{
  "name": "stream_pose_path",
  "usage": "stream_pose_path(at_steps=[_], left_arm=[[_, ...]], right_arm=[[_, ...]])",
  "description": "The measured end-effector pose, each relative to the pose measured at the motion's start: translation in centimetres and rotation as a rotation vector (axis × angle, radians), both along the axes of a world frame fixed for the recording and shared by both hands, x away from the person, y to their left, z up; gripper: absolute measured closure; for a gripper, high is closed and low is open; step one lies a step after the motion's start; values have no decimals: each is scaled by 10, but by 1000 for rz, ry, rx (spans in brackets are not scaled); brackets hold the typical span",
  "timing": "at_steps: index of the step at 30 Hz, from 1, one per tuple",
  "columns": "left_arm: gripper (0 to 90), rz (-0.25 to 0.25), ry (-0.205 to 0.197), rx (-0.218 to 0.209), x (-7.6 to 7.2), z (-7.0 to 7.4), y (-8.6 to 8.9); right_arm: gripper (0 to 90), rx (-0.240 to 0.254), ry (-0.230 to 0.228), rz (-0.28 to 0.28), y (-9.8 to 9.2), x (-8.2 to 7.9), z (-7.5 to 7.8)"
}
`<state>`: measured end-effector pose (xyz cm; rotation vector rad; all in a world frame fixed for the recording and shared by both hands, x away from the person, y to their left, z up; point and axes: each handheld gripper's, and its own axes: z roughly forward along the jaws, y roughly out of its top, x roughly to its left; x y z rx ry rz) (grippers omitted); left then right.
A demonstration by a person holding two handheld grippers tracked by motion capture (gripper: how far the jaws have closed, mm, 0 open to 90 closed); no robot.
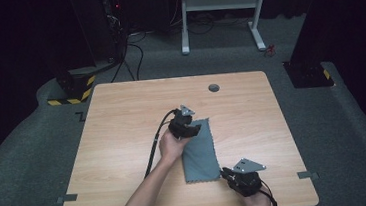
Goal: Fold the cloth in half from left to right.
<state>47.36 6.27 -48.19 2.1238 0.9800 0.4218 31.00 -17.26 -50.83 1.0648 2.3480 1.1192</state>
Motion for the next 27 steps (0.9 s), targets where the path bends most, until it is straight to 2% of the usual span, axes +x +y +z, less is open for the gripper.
stream_pose_path(at_steps=[1, 3, 4, 8, 13, 18, 21, 24, 27], left_arm=[[516, -5, 1, 0, -8, -1, 4], [511, -18, -4, 25, -23, -4, 11], [508, -21, 0, 21, -31, -6, 16], [495, -37, 27, -2, -54, -13, 26], [469, -69, 46, 32, -80, -24, 28], [466, -67, 37, 95, -93, -31, 32], [467, -53, 20, 105, -101, -31, 38], [467, -42, 24, 84, -110, -30, 43], [466, -63, 16, 39, -124, -26, 43]], right_arm=[[801, -2, -6, 5, 1, 3, 2], [805, -12, -16, 25, 5, 10, 5], [806, -27, -22, 33, 8, 15, 5], [807, -34, 7, 63, 22, 39, 2], [788, -68, 31, 70, 33, 54, -7], [772, -97, 20, 65, 30, 57, -10], [755, -104, 17, 49, 26, 56, -10], [724, -115, 14, 35, 23, 55, -9], [695, -77, 23, 43, 21, 49, -6]])
